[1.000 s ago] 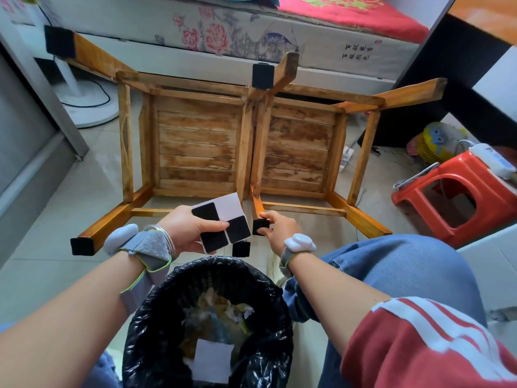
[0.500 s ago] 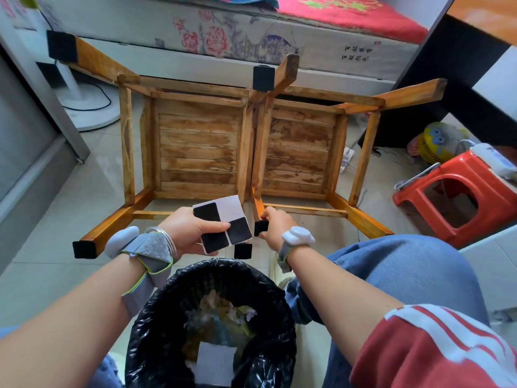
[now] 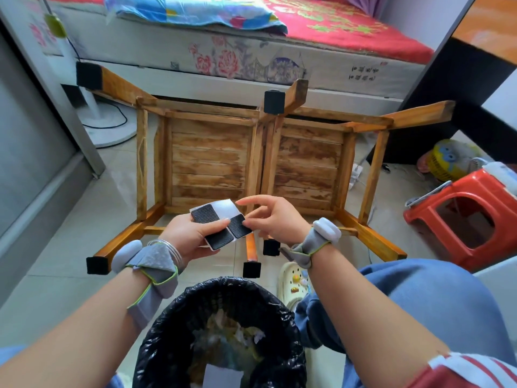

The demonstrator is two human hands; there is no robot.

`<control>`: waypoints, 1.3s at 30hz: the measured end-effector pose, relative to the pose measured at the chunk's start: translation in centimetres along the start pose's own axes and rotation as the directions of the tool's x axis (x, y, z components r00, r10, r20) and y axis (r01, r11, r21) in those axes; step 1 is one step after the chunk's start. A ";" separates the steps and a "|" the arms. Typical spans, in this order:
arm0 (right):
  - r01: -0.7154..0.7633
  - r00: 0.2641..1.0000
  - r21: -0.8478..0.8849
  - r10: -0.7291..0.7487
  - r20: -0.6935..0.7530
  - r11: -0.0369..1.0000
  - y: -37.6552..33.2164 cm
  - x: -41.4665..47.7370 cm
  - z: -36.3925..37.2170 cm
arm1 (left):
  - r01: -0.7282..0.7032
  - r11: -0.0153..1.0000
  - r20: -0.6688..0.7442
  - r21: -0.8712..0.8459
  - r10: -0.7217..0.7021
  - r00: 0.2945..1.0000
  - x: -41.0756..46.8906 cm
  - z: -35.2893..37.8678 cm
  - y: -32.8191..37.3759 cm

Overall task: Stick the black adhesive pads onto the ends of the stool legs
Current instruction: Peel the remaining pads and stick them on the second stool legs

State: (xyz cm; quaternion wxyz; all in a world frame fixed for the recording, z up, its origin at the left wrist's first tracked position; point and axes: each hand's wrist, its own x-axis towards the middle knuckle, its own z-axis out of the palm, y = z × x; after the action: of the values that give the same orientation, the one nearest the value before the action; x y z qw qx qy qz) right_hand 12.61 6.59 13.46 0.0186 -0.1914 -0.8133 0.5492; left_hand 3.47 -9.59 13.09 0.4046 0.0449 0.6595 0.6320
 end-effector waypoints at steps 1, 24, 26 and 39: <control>0.011 1.000 0.045 -0.010 -0.012 0.999 -0.1 -0.1 0.0 | 0.000 1.000 -0.015 -0.024 -0.001 1.000 0.0 0.0 0.0; 0.315 0.922 0.249 -0.232 -0.311 0.916 -7.1 -0.4 -11.4 | -0.149 0.957 -0.294 -0.250 0.071 0.953 -1.8 3.8 2.9; 0.316 0.901 0.361 -0.159 -0.403 0.877 -5.9 0.1 -13.0 | -0.168 0.949 -0.269 -0.267 0.094 0.959 -1.5 8.0 3.7; 0.259 0.888 0.353 -0.078 -0.453 0.899 -8.3 9.9 -17.4 | -0.454 0.886 -0.542 -0.096 0.336 0.770 1.0 13.0 10.0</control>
State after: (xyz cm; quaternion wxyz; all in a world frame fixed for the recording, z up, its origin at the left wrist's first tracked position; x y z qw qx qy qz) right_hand 5.18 22.64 26.00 0.2843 -0.2262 -0.6716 0.6457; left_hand 5.93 3.31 22.95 0.0743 -0.0310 0.6434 0.7612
